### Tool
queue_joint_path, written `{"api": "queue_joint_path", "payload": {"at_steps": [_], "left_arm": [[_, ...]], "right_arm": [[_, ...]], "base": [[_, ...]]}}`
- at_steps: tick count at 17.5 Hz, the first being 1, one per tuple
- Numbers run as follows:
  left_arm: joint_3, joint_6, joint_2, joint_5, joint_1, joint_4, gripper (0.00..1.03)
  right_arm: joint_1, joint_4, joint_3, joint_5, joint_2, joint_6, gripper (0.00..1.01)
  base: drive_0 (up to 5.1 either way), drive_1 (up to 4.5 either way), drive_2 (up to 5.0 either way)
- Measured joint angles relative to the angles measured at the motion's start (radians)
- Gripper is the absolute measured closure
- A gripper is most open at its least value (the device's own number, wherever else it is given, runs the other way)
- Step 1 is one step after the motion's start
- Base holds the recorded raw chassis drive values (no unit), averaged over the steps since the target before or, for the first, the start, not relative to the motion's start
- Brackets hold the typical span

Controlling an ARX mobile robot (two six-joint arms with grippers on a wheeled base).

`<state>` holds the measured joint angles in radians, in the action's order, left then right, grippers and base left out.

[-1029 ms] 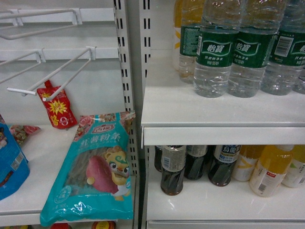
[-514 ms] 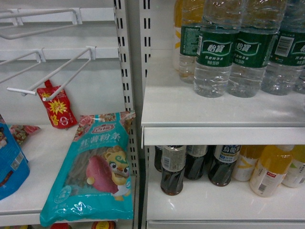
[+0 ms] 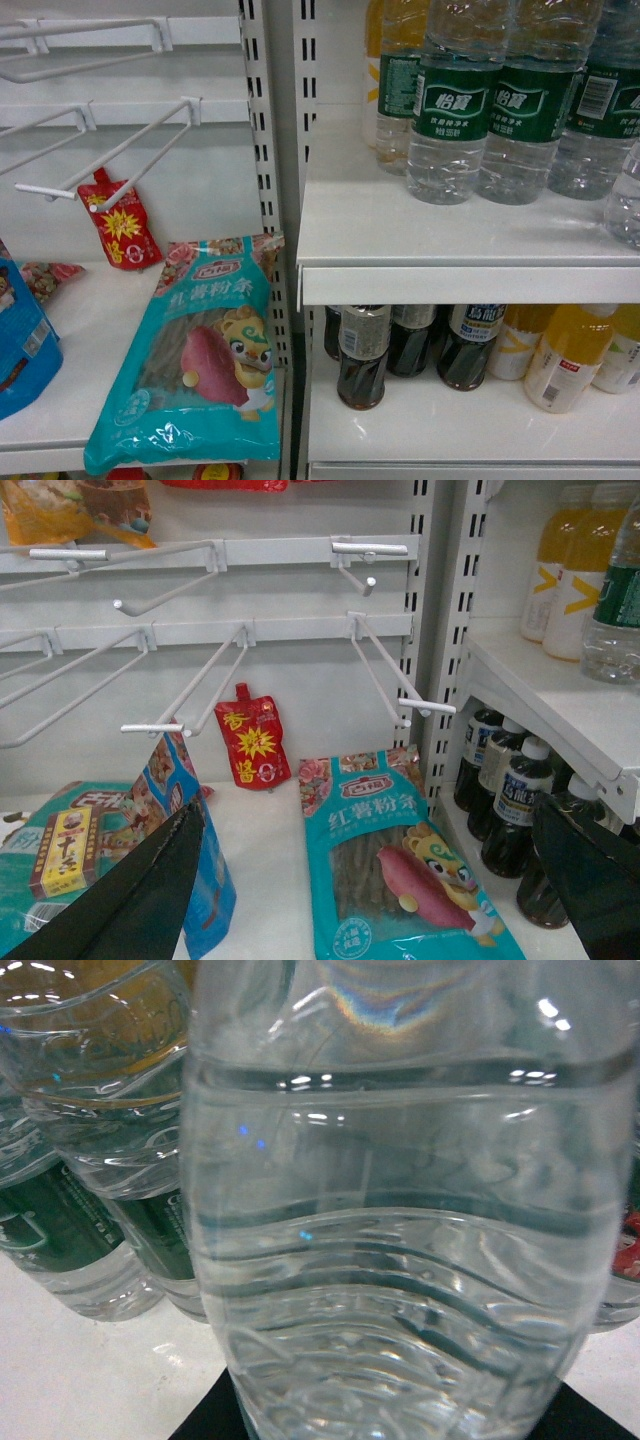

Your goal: Move water from second to third shelf

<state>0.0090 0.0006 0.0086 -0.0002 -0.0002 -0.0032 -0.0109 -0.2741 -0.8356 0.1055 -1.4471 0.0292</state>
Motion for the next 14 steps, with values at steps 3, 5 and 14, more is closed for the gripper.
{"api": "queue_joint_path", "payload": {"at_steps": [3, 5, 14], "left_arm": [[0.0, 0.0, 0.0, 0.0, 0.0, 0.0, 0.05], [0.0, 0.0, 0.0, 0.0, 0.0, 0.0, 0.05], [0.0, 0.0, 0.0, 0.0, 0.0, 0.0, 0.05]], "right_arm": [[-0.002, -0.016, -0.016, -0.02, -0.027, -0.004, 0.63], [-0.002, -0.015, -0.024, -0.02, -0.035, -0.004, 0.63], [0.005, -0.01, -0.063, -0.001, -0.036, 0.0, 0.03]], "base": [[0.0, 0.0, 0.0], [0.0, 0.0, 0.0], [0.0, 0.0, 0.0]]}}
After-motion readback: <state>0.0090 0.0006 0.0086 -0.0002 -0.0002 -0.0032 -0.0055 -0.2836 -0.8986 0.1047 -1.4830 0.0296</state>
